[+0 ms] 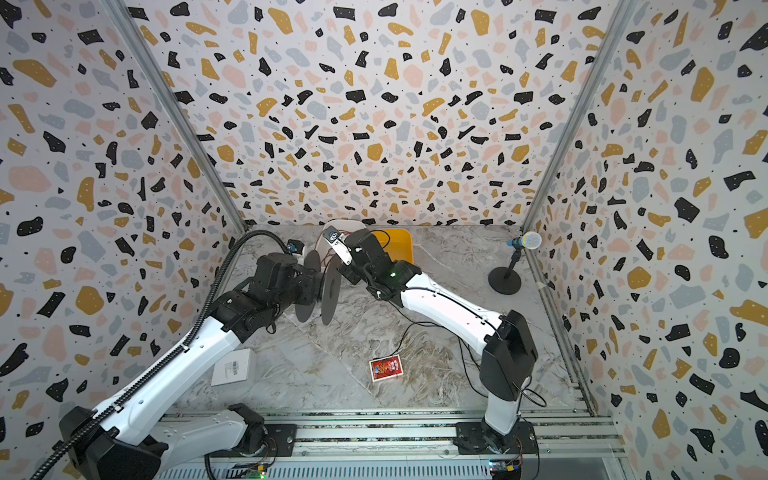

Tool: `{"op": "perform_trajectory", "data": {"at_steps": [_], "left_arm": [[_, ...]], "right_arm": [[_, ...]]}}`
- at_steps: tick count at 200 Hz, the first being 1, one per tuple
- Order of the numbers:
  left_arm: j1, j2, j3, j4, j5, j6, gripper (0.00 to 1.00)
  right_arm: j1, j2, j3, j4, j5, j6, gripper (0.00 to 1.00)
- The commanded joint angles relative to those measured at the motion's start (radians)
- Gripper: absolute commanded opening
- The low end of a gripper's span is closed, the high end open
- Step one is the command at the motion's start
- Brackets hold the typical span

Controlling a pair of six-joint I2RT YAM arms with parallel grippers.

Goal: Wrap the cables

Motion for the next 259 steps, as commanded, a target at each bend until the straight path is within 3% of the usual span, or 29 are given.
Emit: {"op": "perform_trajectory", "data": {"at_steps": [1,57,108,138,172,215,234,259], "left_arm": [[0.004,-0.056,0.024,-0.017,0.006,0.054,0.0],[0.004,-0.098,0.059,-0.039,0.058,0.042,0.0],[0.005,-0.083,0.141,-0.072,0.114,0.007,0.0],[0.005,-0.081,0.176,-0.088,0.142,-0.002,0.0],[0.01,-0.055,0.219,-0.098,0.154,0.004,0.0],[0.017,-0.038,0.249,-0.106,0.203,-0.016,0.0],[0.019,-0.037,0.252,-0.111,0.2,-0.014,0.0],[0.021,-0.036,0.25,-0.108,0.222,-0.019,0.0]], "right_arm": [[-0.072,0.034,0.081,-0.057,-0.066,0.036,0.0],[-0.195,0.074,-0.001,0.05,-0.447,0.09,0.11],[-0.23,0.026,-0.257,0.297,-0.664,0.178,0.5],[-0.23,-0.027,-0.396,0.353,-0.662,0.189,0.62],[-0.231,-0.167,-0.619,0.489,-0.561,0.221,0.85],[-0.229,-0.241,-0.815,0.671,-0.533,0.236,0.86],[-0.214,-0.245,-0.854,0.704,-0.449,0.238,0.86],[-0.205,-0.234,-0.899,0.784,-0.456,0.216,0.84]]}}
